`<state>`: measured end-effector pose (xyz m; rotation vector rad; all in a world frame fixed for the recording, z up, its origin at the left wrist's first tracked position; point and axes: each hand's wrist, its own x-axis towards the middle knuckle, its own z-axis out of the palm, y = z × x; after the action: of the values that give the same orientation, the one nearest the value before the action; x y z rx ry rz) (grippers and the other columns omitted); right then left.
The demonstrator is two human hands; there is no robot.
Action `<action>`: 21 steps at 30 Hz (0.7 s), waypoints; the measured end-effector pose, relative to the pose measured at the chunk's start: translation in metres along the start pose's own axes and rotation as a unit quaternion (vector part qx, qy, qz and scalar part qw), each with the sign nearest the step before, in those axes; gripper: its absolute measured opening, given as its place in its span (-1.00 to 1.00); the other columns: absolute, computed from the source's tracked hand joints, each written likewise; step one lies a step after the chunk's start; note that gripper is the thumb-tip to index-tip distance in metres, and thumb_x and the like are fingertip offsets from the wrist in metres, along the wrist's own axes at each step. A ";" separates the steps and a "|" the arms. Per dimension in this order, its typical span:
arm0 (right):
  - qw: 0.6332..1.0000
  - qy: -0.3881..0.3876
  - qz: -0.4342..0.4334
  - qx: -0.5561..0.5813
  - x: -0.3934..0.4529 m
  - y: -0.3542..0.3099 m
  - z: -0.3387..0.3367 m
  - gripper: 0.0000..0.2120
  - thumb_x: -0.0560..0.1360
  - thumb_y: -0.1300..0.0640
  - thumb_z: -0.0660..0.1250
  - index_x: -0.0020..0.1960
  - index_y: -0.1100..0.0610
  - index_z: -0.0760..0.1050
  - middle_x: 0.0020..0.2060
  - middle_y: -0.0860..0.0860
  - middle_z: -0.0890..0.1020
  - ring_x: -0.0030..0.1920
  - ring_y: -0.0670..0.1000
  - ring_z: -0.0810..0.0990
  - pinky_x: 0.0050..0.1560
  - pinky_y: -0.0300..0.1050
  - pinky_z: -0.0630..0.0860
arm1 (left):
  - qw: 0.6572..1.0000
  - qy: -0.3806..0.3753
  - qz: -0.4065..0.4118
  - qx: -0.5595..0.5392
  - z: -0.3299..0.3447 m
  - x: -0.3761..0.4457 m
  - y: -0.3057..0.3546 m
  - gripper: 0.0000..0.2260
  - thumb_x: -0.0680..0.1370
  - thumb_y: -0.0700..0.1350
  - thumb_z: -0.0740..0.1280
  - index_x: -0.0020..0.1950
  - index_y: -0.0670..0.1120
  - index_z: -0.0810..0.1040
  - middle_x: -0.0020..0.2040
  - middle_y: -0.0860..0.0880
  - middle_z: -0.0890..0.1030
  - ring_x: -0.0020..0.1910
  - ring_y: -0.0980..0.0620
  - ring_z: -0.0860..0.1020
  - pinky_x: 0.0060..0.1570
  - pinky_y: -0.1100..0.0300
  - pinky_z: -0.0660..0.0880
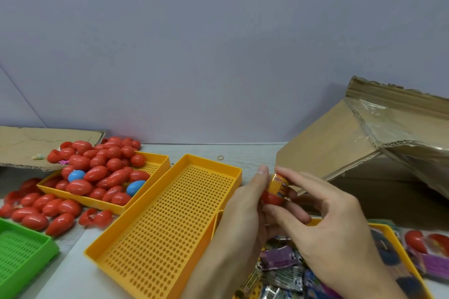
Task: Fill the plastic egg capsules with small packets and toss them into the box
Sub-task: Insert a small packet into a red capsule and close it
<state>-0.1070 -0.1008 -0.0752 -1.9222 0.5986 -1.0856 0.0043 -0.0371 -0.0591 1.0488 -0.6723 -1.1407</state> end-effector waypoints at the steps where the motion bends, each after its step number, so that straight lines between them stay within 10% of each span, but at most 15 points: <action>1: 1.000 -0.001 -0.002 -0.002 0.000 0.001 0.000 -0.47 0.28 0.13 0.60 0.18 -0.20 0.60 0.06 -0.33 0.62 0.10 -0.18 0.62 0.12 -0.21 0.57 | 1.000 0.006 -0.002 -0.001 0.000 0.001 -0.001 -0.56 0.51 0.19 0.21 -0.20 -0.15 0.66 -0.31 -0.24 0.63 -0.33 -0.08 0.63 -0.30 0.16 0.57; 5: 1.000 0.005 -0.003 0.017 -0.001 0.005 0.001 -0.44 0.30 0.32 0.58 0.12 -0.22 0.62 0.01 -0.30 0.63 0.03 -0.23 0.62 -0.14 -0.47 0.53 | 1.000 0.027 -0.012 -0.011 0.002 0.001 -0.002 -0.59 0.44 0.16 0.25 -0.18 -0.20 0.59 -0.33 -0.21 0.61 -0.36 -0.12 0.62 -0.29 0.10 0.56; 21: 1.000 0.021 -0.001 -0.005 0.000 0.004 -0.001 -0.46 0.36 0.27 0.55 0.09 -0.32 0.56 0.01 -0.34 0.62 0.01 -0.15 0.64 -0.05 -0.09 0.65 | 0.997 0.048 0.051 0.038 -0.001 0.004 -0.004 -0.69 0.50 0.09 0.33 -0.10 -0.12 0.72 -0.23 -0.12 0.65 -0.20 -0.04 0.65 -0.25 0.10 0.60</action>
<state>-0.1074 -0.1036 -0.0787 -1.9125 0.6265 -1.1291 0.0051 -0.0406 -0.0639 1.1131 -0.6888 -0.9758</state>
